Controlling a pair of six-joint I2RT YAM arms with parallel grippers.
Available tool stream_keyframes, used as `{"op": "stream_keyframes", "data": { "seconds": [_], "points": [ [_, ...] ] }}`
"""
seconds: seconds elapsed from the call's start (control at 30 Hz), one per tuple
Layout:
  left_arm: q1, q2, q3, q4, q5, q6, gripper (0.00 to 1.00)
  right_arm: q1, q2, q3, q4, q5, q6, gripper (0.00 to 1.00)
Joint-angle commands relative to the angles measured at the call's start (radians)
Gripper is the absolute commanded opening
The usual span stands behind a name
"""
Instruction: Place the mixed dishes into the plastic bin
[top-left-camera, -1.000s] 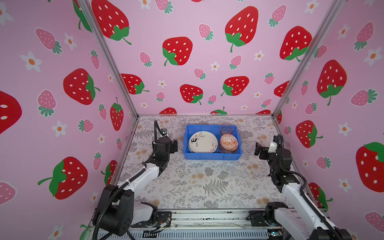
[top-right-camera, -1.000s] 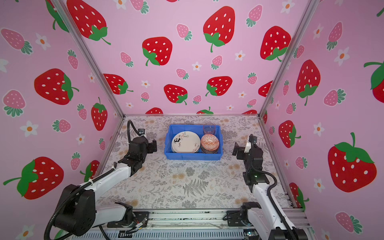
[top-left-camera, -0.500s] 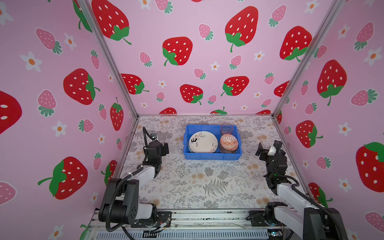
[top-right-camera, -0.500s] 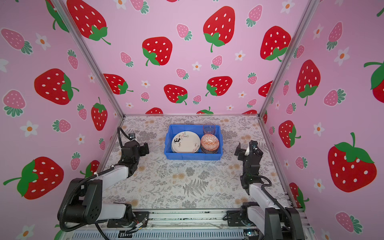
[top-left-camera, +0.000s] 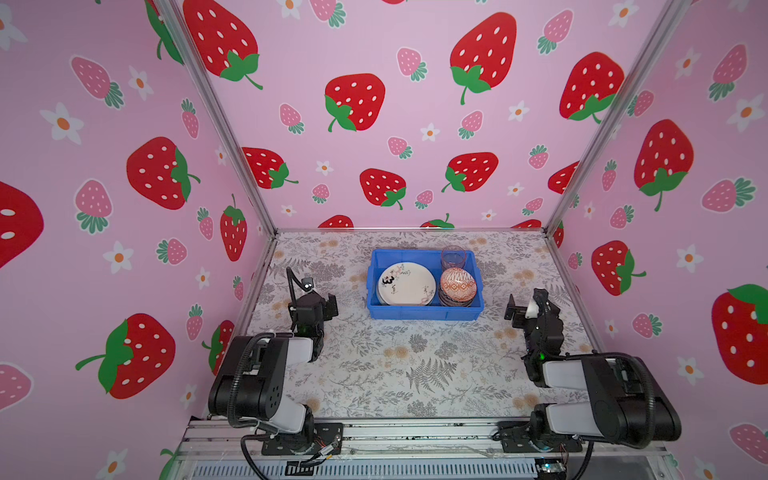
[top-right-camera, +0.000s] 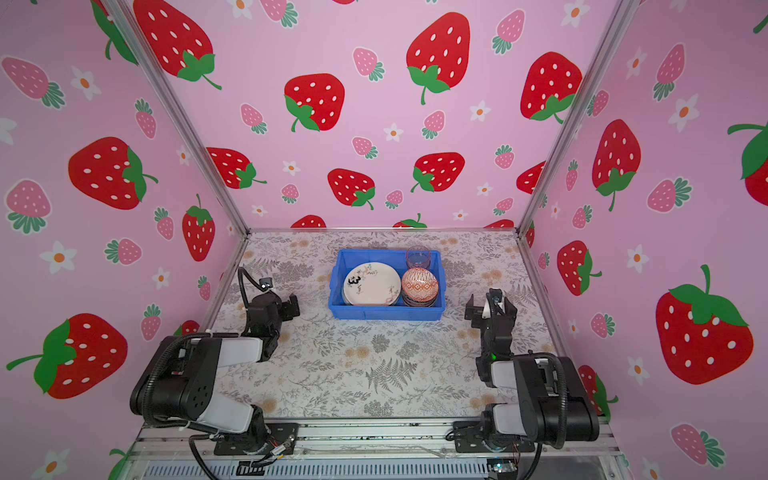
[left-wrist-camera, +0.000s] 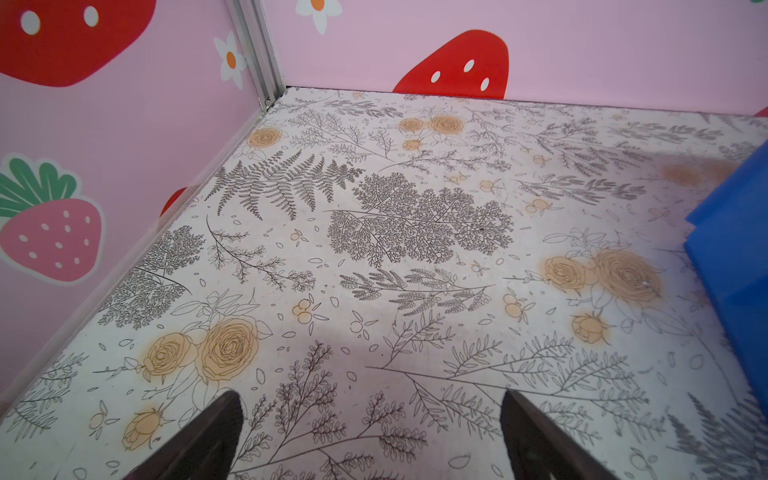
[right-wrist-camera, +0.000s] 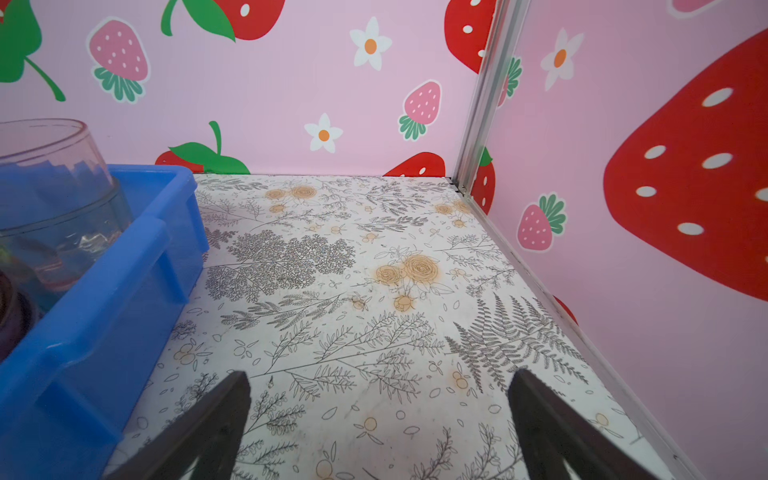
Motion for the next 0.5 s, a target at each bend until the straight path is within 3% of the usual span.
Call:
{"op": "stream_keyframes", "data": {
  "seconds": [0.0, 0.13, 0.33, 0.47],
  "points": [
    [0.016, 0.007, 0.007, 0.057, 0.019, -0.009, 0.99, -0.006, 0.062, 0.036, 0.103, -0.081, -0.042, 0.99],
    [0.025, 0.013, 0.022, 0.034, 0.053, -0.006, 0.99, -0.005, 0.163, 0.024, 0.225, -0.096, -0.043, 0.99],
    [0.037, 0.016, 0.037, 0.008, 0.118, 0.007, 0.99, -0.014, 0.165, 0.117, 0.032, -0.108, -0.037, 0.99],
    [0.037, 0.017, 0.037, 0.007, 0.12, 0.008, 0.99, -0.023, 0.166, 0.113, 0.045, -0.116, -0.032, 0.99]
  ]
}}
